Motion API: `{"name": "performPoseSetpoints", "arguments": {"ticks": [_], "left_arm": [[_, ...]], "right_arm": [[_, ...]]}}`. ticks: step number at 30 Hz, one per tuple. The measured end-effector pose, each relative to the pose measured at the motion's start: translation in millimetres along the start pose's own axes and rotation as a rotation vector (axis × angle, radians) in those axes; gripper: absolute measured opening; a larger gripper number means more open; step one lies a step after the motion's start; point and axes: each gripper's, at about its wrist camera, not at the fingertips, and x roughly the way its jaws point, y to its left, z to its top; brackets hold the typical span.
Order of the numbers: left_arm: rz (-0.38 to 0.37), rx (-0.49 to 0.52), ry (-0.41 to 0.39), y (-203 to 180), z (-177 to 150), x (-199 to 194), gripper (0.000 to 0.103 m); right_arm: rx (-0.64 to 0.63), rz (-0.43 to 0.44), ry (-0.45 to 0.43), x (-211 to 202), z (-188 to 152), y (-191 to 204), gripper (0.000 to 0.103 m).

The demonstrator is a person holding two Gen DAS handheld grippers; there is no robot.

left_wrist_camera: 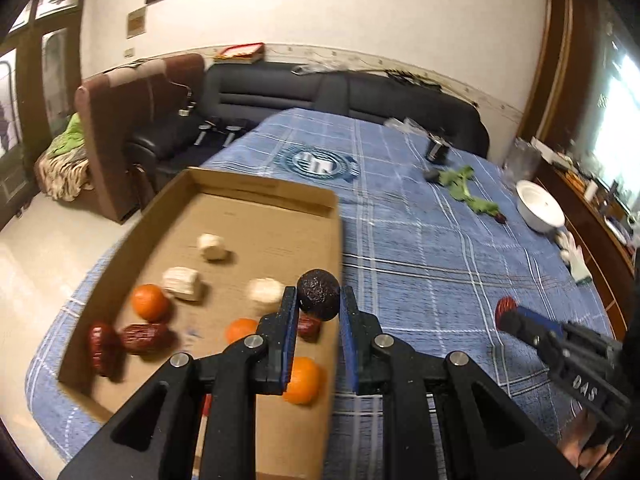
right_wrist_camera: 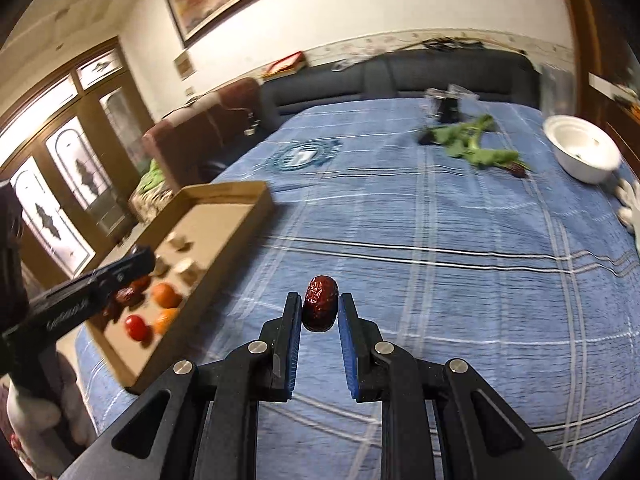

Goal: Organize fruits
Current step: 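Carry the red date and dark round fruit into the box and open both tools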

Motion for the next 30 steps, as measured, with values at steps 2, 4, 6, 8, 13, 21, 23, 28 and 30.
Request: {"name": "performPoseSetpoints", "arguments": {"ticks": [2, 4, 6, 8, 13, 21, 23, 28, 30], "left_arm": [[0.010, -0.022, -0.010, 12, 0, -5, 0.019], [0.026, -0.043, -0.019, 26, 0, -9, 0.020], [0.039, -0.059, -0.022, 37, -1, -12, 0.020], [0.052, -0.072, -0.020, 47, -2, -13, 0.020], [0.103, -0.083, -0.014, 65, -9, -13, 0.020], [0.146, -0.088, 0.008, 82, -11, -3, 0.020], [0.156, -0.082, 0.012, 84, -8, 1, 0.020], [0.183, -0.055, 0.034, 86, -5, 15, 0.020], [0.184, -0.052, 0.047, 87, -6, 21, 0.020]], "right_arm": [[-0.028, 0.018, 0.006, 3, 1, 16, 0.021], [-0.053, 0.032, 0.011, 6, 1, 30, 0.021], [-0.076, 0.045, 0.017, 10, 2, 42, 0.021], [-0.096, 0.058, 0.026, 14, 0, 55, 0.021], [-0.144, 0.081, 0.049, 25, -1, 84, 0.021], [-0.209, 0.088, 0.075, 54, 8, 118, 0.021], [-0.218, 0.083, 0.082, 65, 15, 124, 0.021], [-0.230, 0.062, 0.089, 86, 30, 133, 0.021], [-0.235, 0.050, 0.095, 97, 38, 137, 0.021]]}}
